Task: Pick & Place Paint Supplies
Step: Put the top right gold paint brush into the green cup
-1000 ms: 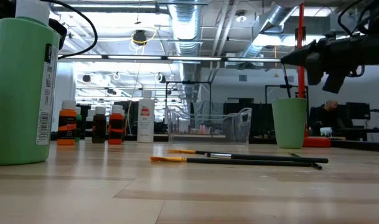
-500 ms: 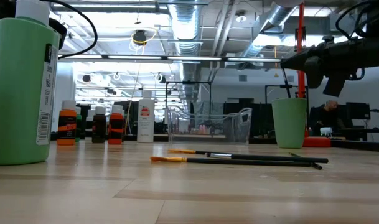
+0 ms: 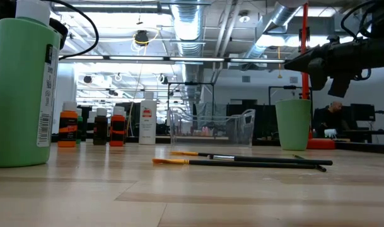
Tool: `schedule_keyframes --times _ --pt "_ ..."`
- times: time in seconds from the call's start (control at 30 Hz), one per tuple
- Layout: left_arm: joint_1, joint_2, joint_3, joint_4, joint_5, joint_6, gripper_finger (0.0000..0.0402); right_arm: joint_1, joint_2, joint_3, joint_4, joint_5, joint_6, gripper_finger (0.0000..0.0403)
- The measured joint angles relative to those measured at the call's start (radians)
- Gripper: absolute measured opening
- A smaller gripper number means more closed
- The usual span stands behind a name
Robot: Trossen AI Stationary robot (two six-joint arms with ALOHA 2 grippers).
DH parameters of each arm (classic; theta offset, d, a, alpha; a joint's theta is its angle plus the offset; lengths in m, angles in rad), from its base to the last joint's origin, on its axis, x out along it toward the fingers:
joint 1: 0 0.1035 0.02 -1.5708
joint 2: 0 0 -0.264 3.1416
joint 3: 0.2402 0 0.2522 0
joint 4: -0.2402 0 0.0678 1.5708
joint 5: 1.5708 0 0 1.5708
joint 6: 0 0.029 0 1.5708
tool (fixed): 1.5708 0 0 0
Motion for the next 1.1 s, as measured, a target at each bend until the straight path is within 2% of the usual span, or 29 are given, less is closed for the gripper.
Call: schedule_keyframes --times 0.17,0.3,0.4,0.5,0.67,0.77,0.9,1.0,1.1 --pt "0.0 0.0 0.0 0.004 0.0 0.0 0.0002 0.0 -0.002 0.0 0.019 0.0 -0.042 0.0058" --pt "0.0 0.0 0.0 0.004 0.0 0.0 0.0002 -0.013 -0.002 0.036 0.088 -0.031 -0.322 0.0059" --pt "0.0 0.0 0.0 0.005 0.0 0.0 0.0002 -0.037 -0.004 0.083 0.165 -0.152 -0.628 0.0059" --pt "0.0 0.0 0.0 0.005 0.0 0.0 0.0002 -0.051 -0.004 0.143 0.186 -0.316 -0.9 0.0059" --pt "0.0 0.0 0.0 0.005 0.0 0.0 0.0002 -0.051 -0.004 0.232 0.161 -0.567 -1.188 0.0059" --pt "0.0 0.0 0.0 0.005 0.0 0.0 0.0002 -0.051 -0.004 0.292 0.019 -0.682 -1.258 0.0059" --pt "0.0 0.0 0.0 0.005 0.0 0.0 0.0002 -0.051 -0.003 0.38 -0.291 -0.796 -1.261 0.0059" --pt "0.0 0.0 0.0 0.005 0.0 0.0 0.0002 -0.046 -0.003 0.462 -0.605 -0.843 -1.261 0.0059" --pt "0.0 0.0 0.0 0.005 0.0 0.0 0.0002 -0.028 0.005 0.548 -0.949 -0.836 -1.26 0.0057"
